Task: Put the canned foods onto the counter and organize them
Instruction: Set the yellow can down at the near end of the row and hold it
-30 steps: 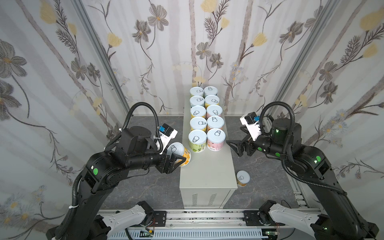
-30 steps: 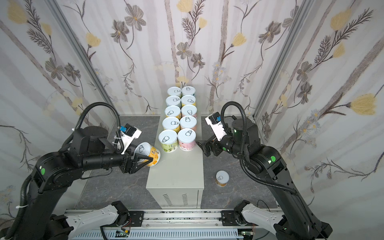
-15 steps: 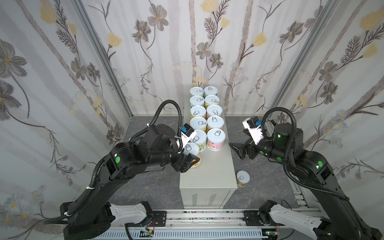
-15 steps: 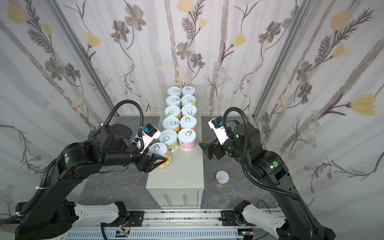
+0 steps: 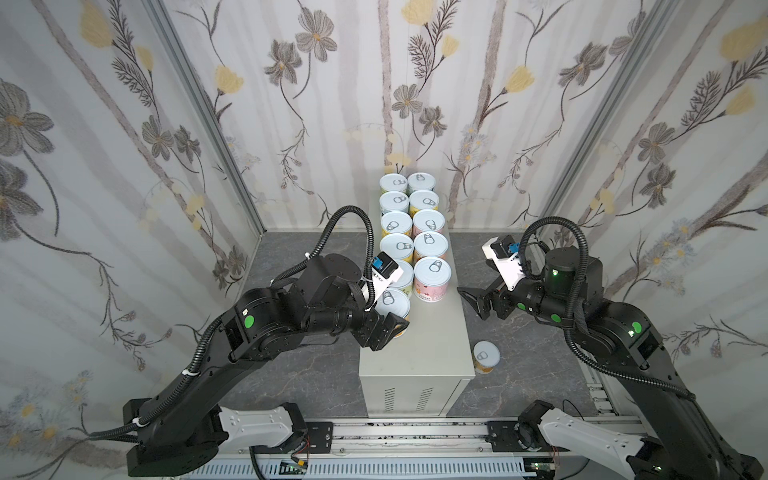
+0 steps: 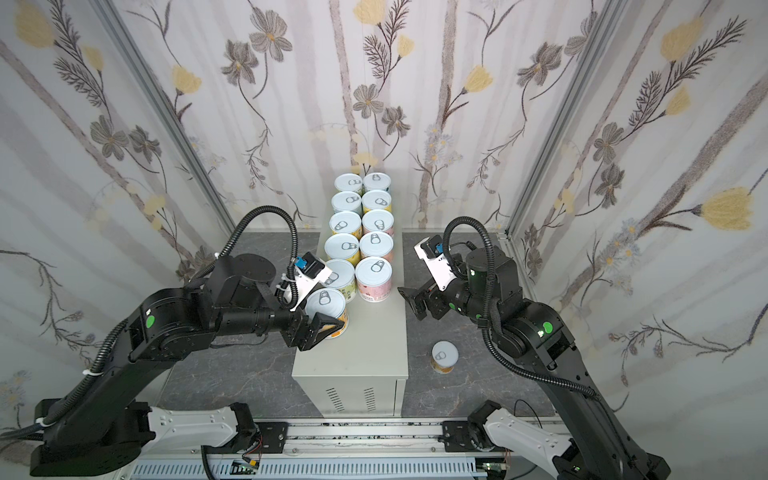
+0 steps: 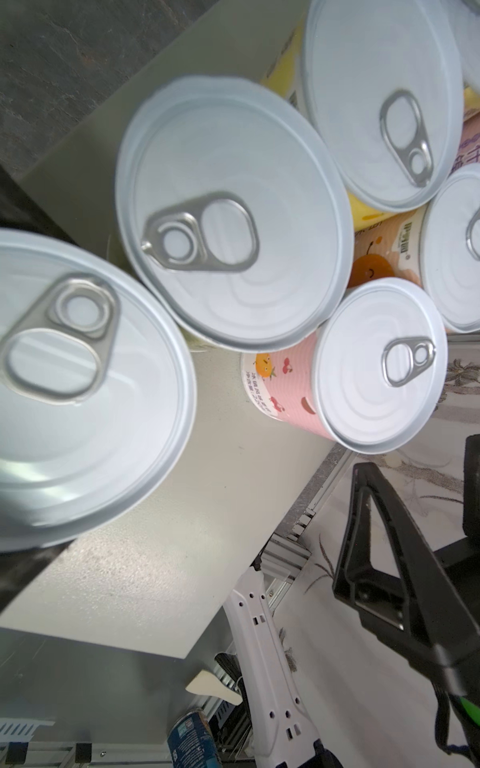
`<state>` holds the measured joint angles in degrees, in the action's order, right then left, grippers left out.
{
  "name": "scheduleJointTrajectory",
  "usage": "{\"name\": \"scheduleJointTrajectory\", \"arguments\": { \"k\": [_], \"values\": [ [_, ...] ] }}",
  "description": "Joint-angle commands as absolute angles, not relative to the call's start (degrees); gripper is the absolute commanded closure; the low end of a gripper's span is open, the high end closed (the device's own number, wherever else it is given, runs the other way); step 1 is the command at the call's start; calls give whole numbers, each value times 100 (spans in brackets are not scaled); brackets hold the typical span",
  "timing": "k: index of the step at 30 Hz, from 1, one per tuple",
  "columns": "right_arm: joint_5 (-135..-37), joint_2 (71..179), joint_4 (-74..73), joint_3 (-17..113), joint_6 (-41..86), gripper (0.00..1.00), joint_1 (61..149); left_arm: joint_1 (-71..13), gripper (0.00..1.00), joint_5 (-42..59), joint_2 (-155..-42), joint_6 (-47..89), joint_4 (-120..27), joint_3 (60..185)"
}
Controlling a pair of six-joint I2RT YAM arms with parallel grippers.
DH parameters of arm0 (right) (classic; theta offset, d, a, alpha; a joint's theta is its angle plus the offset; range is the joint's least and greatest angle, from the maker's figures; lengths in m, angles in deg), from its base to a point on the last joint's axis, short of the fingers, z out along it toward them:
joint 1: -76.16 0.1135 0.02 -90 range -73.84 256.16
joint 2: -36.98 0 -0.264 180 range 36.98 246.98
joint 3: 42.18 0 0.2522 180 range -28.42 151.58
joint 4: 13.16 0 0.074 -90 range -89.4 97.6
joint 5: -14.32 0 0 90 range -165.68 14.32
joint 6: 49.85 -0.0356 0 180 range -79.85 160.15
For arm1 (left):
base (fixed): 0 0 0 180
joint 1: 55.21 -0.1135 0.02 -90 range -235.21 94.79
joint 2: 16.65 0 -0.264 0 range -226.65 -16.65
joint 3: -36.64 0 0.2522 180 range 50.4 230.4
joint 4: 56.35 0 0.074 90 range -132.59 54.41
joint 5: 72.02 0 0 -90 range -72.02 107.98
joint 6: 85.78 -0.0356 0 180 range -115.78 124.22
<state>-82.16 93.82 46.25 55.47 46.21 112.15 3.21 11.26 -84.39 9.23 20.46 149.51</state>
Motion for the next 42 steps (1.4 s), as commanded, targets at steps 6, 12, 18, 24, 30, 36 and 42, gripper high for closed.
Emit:
{"name": "scheduleJointTrajectory", "arguments": {
  "k": [6,12,18,24,30,36,42],
  "values": [
    [-8156,9333,4499,5481,4763,0,11200,333,4,1051,-8359,1026,1970,14796],
    [-8182,9298,4525,5463,4788,0,11195,333,0,963,-7865,963,1655,14568],
    [-8305,9321,4631,5537,4820,0,11198,333,0,1000,-7243,904,1504,14043],
    [-8513,9295,4626,5575,4833,3,11193,334,4,1245,-6920,1026,1392,13597],
    [-8960,9367,4598,5604,4849,4,11194,333,22,1243,-6960,1074,1200,13587],
    [-9063,9345,4469,5576,4859,0,11193,332,29,1461,-7100,985,1147,13653],
    [-9098,9362,4394,5522,4855,0,11193,326,37,1490,-7158,930,1032,13622]
  ]
}}
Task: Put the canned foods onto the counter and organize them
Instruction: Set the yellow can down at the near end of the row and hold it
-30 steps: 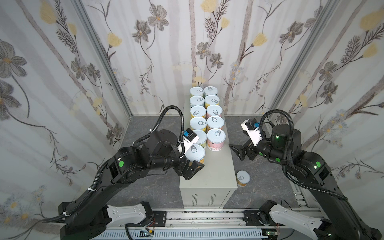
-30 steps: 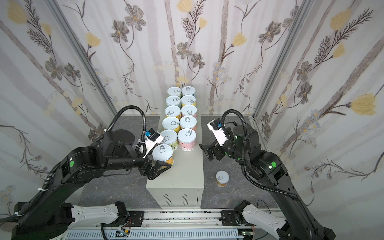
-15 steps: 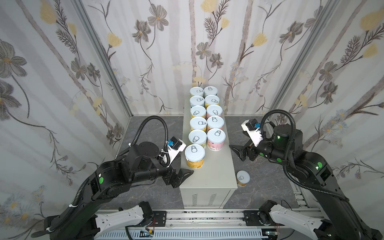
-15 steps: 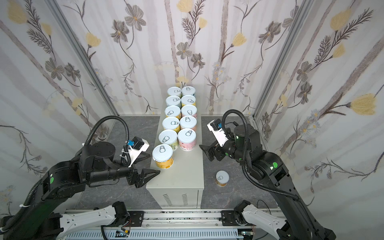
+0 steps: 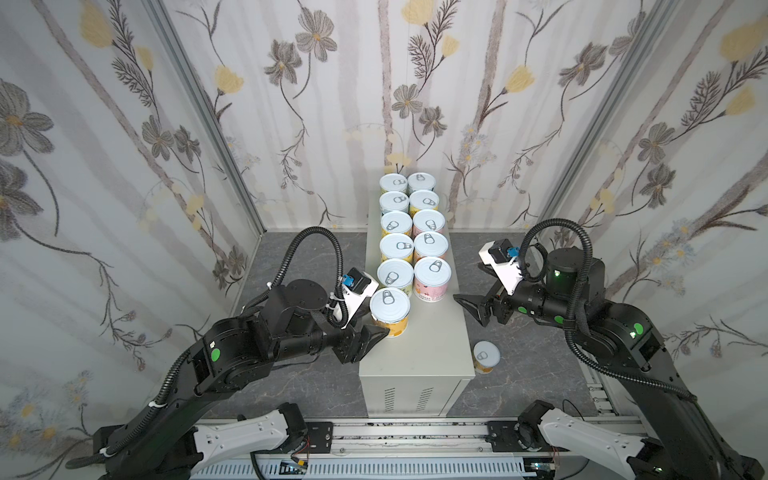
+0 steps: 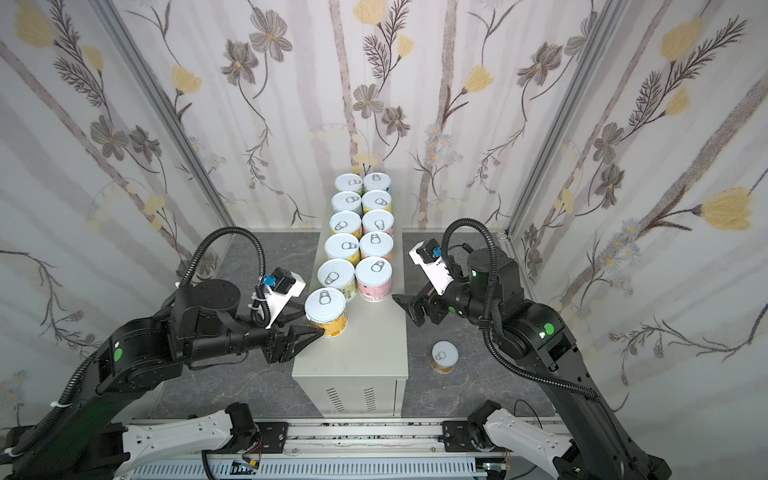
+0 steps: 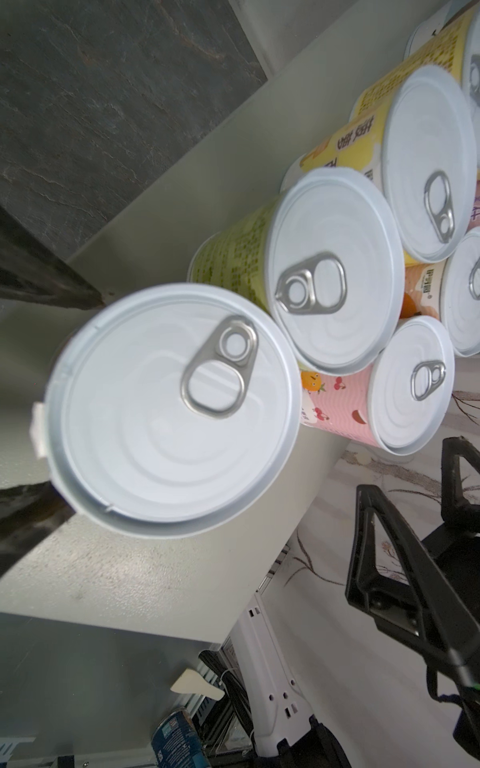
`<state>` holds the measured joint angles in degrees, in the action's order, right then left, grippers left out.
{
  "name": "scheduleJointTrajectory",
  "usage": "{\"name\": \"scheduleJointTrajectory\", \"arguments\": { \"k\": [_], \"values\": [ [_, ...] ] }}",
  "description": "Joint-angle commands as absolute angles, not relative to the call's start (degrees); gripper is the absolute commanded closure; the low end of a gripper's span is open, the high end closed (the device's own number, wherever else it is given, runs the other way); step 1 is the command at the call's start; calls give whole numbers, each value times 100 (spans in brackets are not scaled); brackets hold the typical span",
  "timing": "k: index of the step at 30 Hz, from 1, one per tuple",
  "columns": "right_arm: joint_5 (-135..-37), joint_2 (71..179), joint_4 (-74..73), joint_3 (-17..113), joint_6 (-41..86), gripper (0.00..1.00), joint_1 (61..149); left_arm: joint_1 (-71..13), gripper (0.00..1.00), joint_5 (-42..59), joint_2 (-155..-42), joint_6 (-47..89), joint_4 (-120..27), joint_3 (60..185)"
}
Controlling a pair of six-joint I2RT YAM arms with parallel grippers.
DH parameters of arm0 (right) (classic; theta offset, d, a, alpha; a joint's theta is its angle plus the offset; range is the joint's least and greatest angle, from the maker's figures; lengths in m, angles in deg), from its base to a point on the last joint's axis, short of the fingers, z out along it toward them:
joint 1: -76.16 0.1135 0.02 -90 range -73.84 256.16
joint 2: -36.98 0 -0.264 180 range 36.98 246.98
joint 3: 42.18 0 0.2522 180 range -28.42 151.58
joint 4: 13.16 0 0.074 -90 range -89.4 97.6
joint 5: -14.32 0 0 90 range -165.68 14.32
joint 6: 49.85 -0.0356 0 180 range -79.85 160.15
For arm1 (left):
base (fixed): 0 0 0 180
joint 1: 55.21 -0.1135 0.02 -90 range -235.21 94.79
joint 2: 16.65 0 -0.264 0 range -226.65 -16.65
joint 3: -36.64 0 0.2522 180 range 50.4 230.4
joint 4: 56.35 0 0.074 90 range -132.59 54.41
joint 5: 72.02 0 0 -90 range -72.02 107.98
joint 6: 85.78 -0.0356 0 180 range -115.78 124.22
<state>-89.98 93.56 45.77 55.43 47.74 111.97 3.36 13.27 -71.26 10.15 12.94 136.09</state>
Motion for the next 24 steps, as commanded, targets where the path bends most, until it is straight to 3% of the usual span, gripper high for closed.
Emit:
{"name": "scheduleJointTrajectory", "arguments": {
  "k": [1,24],
  "values": [
    [-9114,9374,4386,5522,4859,0,11202,325,37,1501,-7167,931,1033,13633],
    [-8992,9402,4262,5366,4864,0,11194,329,40,1309,-7216,808,769,13488]
  ]
}}
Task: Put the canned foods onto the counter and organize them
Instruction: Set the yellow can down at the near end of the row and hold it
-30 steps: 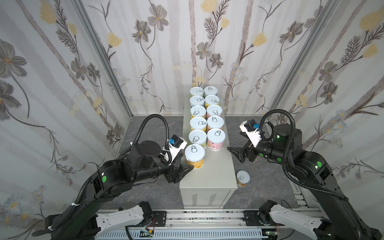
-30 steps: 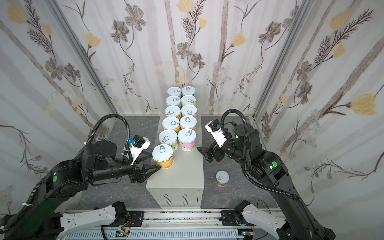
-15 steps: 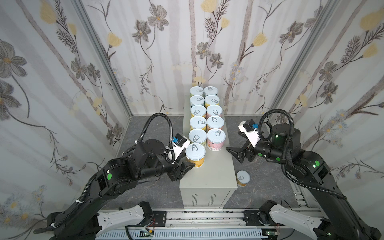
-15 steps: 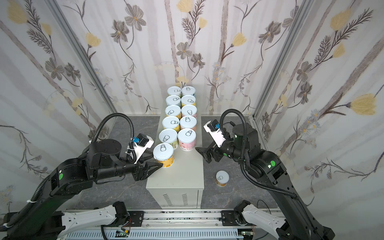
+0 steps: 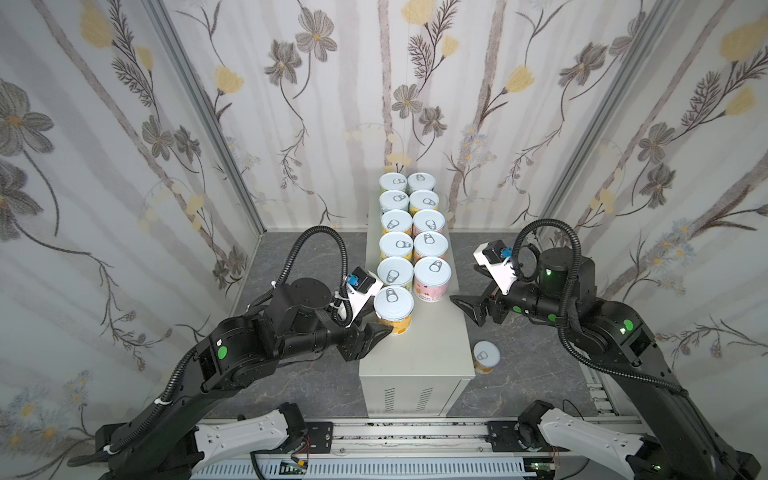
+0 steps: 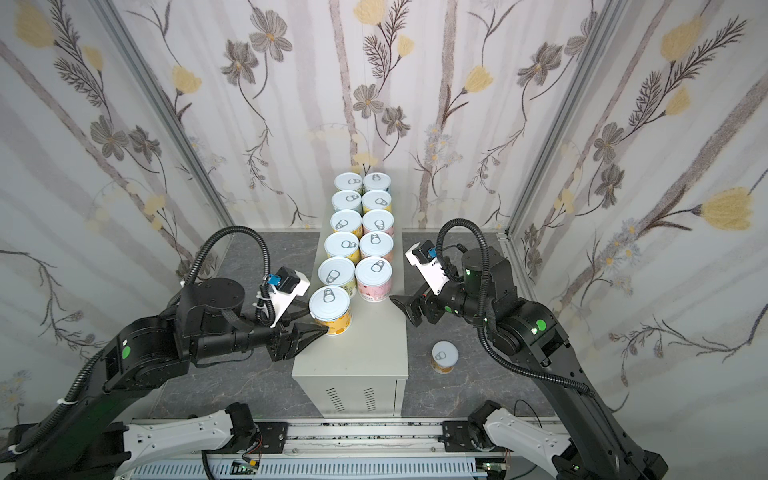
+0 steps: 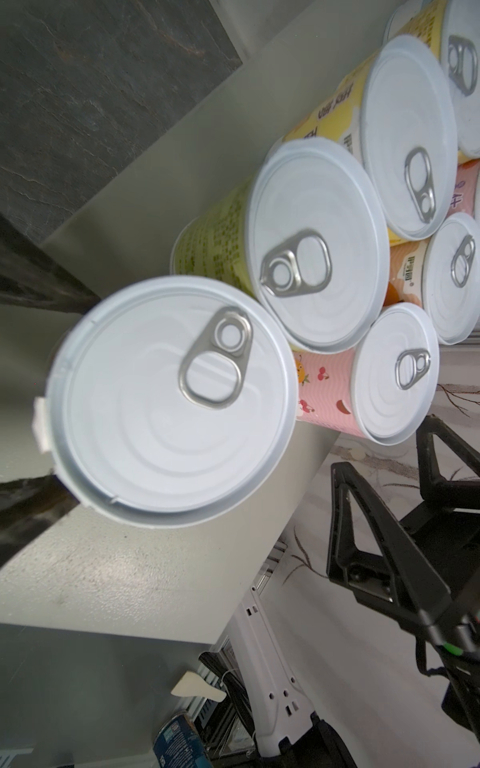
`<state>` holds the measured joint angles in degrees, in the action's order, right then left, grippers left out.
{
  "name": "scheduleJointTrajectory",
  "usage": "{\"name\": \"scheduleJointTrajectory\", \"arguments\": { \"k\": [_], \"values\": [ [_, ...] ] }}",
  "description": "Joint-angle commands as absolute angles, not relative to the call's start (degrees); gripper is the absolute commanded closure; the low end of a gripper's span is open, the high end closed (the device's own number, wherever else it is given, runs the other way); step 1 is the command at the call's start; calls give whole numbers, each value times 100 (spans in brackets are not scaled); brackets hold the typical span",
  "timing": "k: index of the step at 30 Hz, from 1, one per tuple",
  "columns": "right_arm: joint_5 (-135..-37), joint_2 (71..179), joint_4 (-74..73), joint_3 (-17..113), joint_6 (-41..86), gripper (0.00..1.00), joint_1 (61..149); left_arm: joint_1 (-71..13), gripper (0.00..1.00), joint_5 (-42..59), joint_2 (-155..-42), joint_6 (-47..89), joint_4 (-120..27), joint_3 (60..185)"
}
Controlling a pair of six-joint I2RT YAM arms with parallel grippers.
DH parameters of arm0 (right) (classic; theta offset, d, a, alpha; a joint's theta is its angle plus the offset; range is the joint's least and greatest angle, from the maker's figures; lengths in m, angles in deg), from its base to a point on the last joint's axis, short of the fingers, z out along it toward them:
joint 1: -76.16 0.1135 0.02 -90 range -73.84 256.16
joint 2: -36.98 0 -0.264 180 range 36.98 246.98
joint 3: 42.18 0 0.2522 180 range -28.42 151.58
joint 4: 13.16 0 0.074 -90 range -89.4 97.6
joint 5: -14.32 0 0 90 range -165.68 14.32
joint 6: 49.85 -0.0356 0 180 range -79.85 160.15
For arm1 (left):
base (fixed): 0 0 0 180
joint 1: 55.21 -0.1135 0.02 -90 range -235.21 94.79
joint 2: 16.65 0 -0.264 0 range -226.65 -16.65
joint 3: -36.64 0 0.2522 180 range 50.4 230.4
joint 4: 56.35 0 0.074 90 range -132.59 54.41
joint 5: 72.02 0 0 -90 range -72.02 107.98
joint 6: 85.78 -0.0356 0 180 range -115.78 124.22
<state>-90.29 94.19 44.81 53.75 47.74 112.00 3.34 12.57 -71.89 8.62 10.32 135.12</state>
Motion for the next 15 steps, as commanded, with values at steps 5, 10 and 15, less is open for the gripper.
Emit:
{"name": "scheduleJointTrajectory", "arguments": {
  "k": [5,10,15],
  "values": [
    [-8973,9406,4262,5358,4852,0,11200,324,40,1312,-7233,815,769,13477],
    [-8952,9406,4263,5347,4863,0,11199,325,40,1323,-7193,843,734,13443],
    [-8935,9401,4262,5320,4859,0,11198,324,40,1310,-7211,830,716,13442]
  ]
}}
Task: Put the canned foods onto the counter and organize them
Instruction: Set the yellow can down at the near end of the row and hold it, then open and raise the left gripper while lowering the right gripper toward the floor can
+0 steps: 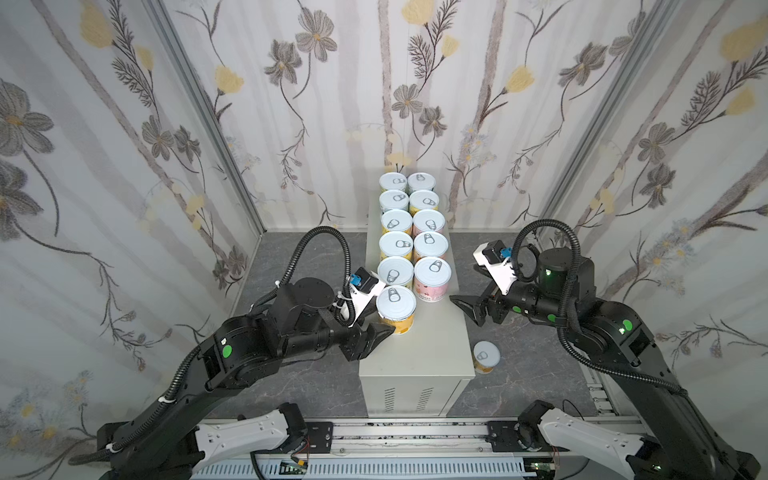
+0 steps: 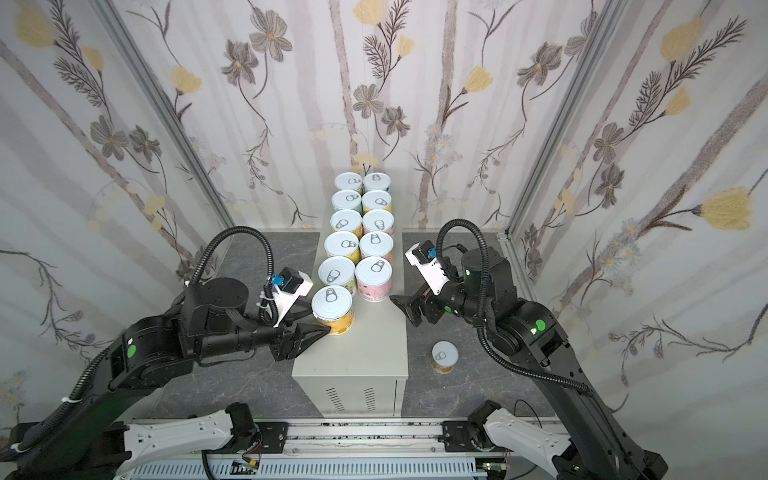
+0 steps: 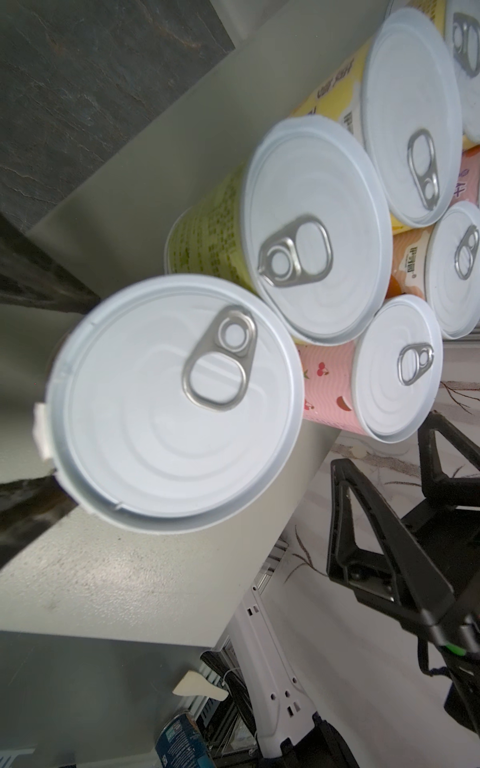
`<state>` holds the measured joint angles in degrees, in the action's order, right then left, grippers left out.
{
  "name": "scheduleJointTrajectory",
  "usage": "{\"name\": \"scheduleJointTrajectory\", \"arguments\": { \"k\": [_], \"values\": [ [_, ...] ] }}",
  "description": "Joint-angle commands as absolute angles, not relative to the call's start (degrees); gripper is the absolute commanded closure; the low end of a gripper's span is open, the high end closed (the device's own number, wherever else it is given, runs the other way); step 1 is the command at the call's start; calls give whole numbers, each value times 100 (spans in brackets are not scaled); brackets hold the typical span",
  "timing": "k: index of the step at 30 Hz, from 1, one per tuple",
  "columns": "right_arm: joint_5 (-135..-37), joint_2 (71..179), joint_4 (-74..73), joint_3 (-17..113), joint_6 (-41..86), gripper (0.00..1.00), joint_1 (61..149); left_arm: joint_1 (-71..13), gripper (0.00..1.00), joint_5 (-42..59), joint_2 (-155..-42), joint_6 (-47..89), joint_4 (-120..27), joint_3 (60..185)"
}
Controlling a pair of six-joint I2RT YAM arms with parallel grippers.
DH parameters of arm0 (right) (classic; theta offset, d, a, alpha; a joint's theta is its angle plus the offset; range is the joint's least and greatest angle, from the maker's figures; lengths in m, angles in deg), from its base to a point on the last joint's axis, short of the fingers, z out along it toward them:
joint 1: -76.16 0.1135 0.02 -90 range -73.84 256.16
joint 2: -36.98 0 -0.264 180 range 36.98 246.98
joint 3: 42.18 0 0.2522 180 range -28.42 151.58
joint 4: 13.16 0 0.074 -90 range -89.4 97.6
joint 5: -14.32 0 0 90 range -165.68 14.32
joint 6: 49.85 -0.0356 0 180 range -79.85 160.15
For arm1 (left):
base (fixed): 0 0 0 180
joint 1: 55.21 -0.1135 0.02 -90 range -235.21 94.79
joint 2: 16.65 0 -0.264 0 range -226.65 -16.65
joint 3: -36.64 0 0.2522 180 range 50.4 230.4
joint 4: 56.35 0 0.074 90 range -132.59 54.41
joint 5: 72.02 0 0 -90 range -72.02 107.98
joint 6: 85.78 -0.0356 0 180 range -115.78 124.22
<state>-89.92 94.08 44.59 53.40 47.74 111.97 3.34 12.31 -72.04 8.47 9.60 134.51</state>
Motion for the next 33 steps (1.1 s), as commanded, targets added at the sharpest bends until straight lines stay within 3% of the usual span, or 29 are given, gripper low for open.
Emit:
{"name": "scheduleJointTrajectory", "arguments": {
  "k": [1,21,25,29,33],
  "values": [
    [-8926,9390,4262,5321,4859,0,11198,325,40,1312,-7211,826,712,13438],
    [-8828,9183,4161,5067,4788,0,11194,324,41,1248,-7252,808,657,13381],
    [-8745,9141,4173,5063,4775,0,11199,325,37,1313,-7233,821,685,13405],
    [-8179,8929,4179,5016,4564,0,11175,328,31,1375,-7136,834,747,13517],
    [-6830,8545,4410,4674,3734,0,10955,324,22,1584,-6830,835,730,13724]
  ]
}}
